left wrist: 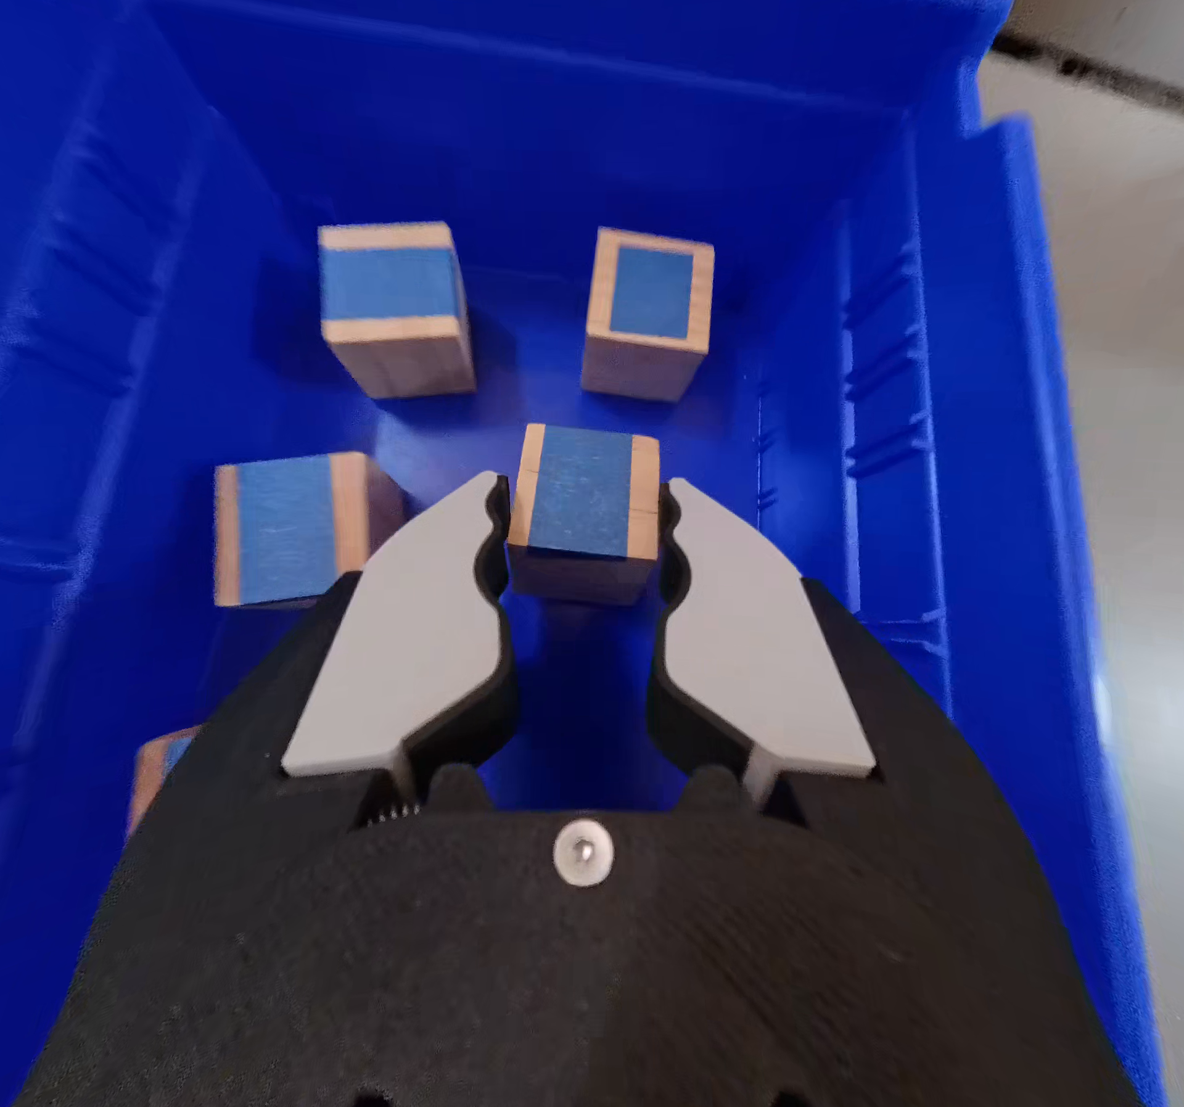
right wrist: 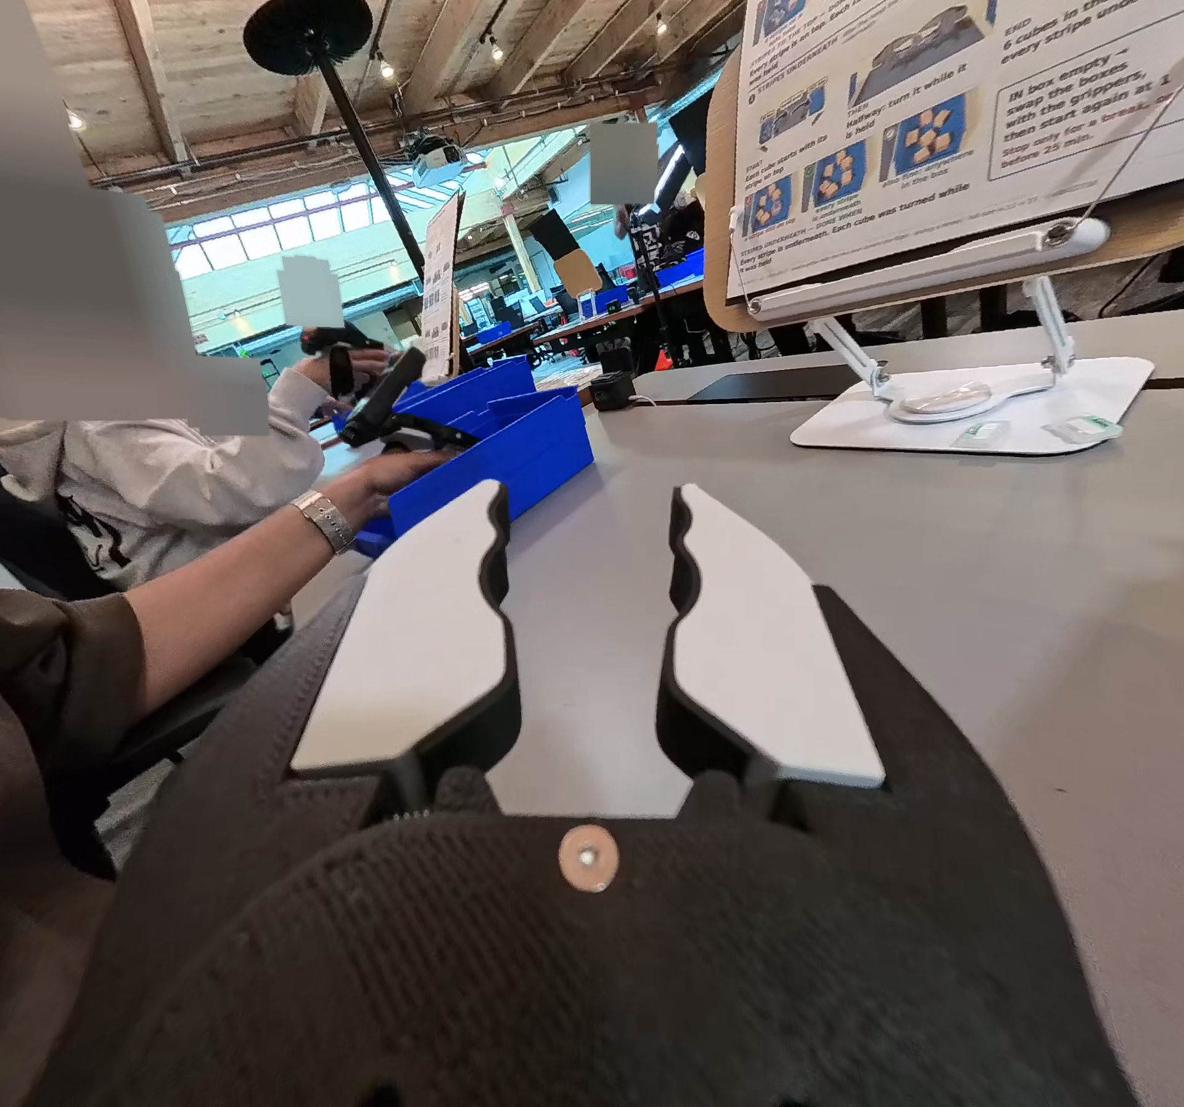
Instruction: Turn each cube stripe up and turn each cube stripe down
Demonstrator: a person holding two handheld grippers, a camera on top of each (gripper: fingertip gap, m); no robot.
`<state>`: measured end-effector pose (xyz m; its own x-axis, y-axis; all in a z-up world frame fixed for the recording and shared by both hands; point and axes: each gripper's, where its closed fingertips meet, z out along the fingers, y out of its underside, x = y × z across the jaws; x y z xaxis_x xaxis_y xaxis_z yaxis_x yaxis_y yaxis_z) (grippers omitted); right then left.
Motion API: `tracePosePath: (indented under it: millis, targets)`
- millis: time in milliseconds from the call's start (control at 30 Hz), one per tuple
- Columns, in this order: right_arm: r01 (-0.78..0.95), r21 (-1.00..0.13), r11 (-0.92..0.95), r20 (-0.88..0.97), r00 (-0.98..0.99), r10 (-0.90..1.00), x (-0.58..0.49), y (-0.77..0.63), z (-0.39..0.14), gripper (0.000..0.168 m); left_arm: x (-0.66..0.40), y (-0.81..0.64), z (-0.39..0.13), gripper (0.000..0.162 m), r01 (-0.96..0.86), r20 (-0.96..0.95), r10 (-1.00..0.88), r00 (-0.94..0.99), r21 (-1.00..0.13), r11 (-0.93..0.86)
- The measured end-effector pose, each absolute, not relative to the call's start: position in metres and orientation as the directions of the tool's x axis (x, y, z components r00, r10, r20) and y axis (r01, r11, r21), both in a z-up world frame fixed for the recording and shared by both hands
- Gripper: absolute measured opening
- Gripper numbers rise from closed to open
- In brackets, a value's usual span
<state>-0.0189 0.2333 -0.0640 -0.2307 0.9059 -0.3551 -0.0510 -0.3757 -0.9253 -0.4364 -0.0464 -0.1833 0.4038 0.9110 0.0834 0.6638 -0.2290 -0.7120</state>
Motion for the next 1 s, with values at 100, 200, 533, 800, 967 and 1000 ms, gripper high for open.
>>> tracePosePath:
  millis: [100, 200, 533, 800, 967, 1000]
  targets:
    - [-0.046, -0.915, -0.4, -0.379, -0.237, 0.894, -0.019, 0.233, -0.064, 0.049, -0.44, -0.053, -0.135, 0.044, 0.566, 0.114, 0.915, 0.387, -0.813, -0.139]
    - [-0.04, -0.921, -0.387, -0.368, -0.231, 0.901, -0.02, 0.233, -0.067, 0.048, -0.424, -0.038, -0.064, 0.044, 0.457, 0.293, 0.831, 0.473, -0.888, 0.053]
    - [-0.045, -0.966, -0.255, -0.244, -0.16, 0.956, -0.019, 0.234, -0.07, 0.055, -0.241, 0.114, 0.035, 0.043, 0.84, 0.822, -0.177, 0.542, -0.531, 0.107]
    - [-0.12, -0.992, 0.039, 0.051, -0.102, 0.993, -0.013, 0.219, -0.061, 0.059, -0.104, 0.203, -0.027, 0.044, 0.949, 0.909, -0.41, 0.071, -0.188, -0.254]
    - [-0.133, -0.956, 0.262, 0.267, -0.023, 0.963, -0.014, 0.211, -0.062, 0.062, -0.067, 0.219, -0.054, 0.044, 0.942, 0.918, -0.391, -0.069, -0.069, -0.329]
    - [-0.125, -0.951, 0.283, 0.288, -0.02, 0.957, -0.015, 0.21, -0.064, 0.063, -0.061, 0.22, -0.056, 0.044, 0.938, 0.917, -0.389, -0.09, -0.054, -0.344]
